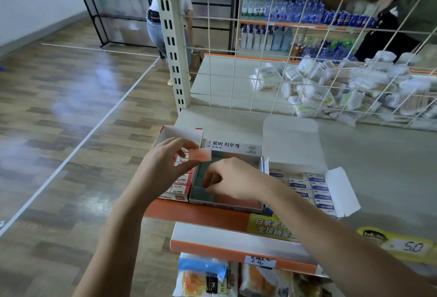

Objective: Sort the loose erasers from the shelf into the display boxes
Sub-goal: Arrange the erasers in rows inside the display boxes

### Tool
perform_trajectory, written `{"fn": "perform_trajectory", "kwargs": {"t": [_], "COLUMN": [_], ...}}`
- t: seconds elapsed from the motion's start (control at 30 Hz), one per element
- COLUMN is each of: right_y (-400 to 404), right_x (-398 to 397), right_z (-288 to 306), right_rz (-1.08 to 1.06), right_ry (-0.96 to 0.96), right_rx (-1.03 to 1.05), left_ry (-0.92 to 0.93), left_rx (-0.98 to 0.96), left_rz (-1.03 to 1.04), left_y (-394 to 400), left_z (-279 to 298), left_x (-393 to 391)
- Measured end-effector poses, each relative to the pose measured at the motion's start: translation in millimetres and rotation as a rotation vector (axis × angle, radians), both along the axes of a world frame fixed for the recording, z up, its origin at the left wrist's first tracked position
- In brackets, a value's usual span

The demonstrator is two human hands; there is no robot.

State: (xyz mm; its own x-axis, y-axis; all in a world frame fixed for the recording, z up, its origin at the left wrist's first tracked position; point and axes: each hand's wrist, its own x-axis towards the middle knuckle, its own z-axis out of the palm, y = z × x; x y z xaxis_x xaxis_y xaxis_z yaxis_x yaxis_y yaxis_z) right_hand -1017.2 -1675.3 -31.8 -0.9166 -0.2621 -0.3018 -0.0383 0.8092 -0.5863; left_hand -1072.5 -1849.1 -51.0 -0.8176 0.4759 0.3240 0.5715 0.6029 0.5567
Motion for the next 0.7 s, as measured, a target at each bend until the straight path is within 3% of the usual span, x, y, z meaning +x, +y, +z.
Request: {"fn": "perform_trajectory", "kwargs": {"t": [0.4, 0.7], "right_y": [12.8, 84.6], "right_x": [7.9, 27.5], "right_z": [3.2, 22.7], "right_rz": [-0.032, -0.366], "right_ry": [0.111, 0.340], "right_rx": [0.042, 0.235], "left_ry": [-0.037, -0.054], "left_rx": [-0.027, -0.185], "left_rz": [-0.020, -0.235], "left_y": [9.8, 64.9], "left_z": [8.6, 20.2], "left_x": [-7.4, -6.3]}}
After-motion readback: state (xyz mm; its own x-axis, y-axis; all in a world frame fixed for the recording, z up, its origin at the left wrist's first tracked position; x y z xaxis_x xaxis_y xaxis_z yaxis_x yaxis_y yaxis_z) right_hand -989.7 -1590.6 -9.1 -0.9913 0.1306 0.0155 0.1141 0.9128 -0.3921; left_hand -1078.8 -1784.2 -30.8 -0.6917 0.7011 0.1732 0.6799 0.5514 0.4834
